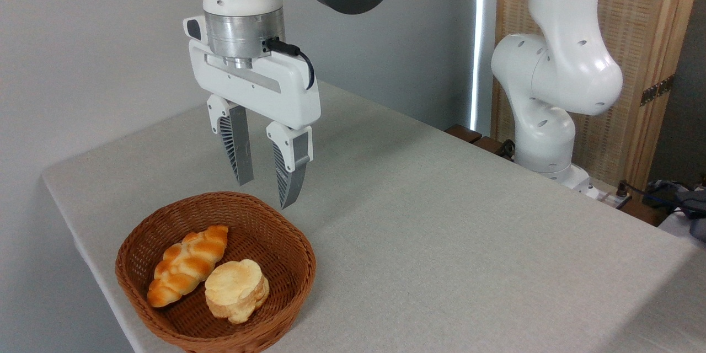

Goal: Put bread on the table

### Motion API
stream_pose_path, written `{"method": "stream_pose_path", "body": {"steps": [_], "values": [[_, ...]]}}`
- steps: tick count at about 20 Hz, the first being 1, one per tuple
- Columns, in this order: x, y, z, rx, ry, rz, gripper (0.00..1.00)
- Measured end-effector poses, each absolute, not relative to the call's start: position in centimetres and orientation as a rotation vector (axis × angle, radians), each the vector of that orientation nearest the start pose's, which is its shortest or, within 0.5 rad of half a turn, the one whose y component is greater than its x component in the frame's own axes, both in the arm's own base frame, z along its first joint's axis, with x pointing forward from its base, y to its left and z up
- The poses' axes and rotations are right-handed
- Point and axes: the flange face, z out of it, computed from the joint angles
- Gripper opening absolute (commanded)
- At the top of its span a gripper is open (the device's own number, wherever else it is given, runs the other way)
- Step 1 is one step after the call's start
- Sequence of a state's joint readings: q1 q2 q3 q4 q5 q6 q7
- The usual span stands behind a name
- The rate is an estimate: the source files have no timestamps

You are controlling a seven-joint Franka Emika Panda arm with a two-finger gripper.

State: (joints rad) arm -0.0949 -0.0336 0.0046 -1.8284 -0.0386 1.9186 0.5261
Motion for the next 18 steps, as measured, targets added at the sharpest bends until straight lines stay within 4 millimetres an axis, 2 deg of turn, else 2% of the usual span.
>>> {"method": "stream_pose_path", "body": {"steps": [18], "values": [[55.92,-5.28,54.81,-3.012,0.941,-0.149,1.0]]}}
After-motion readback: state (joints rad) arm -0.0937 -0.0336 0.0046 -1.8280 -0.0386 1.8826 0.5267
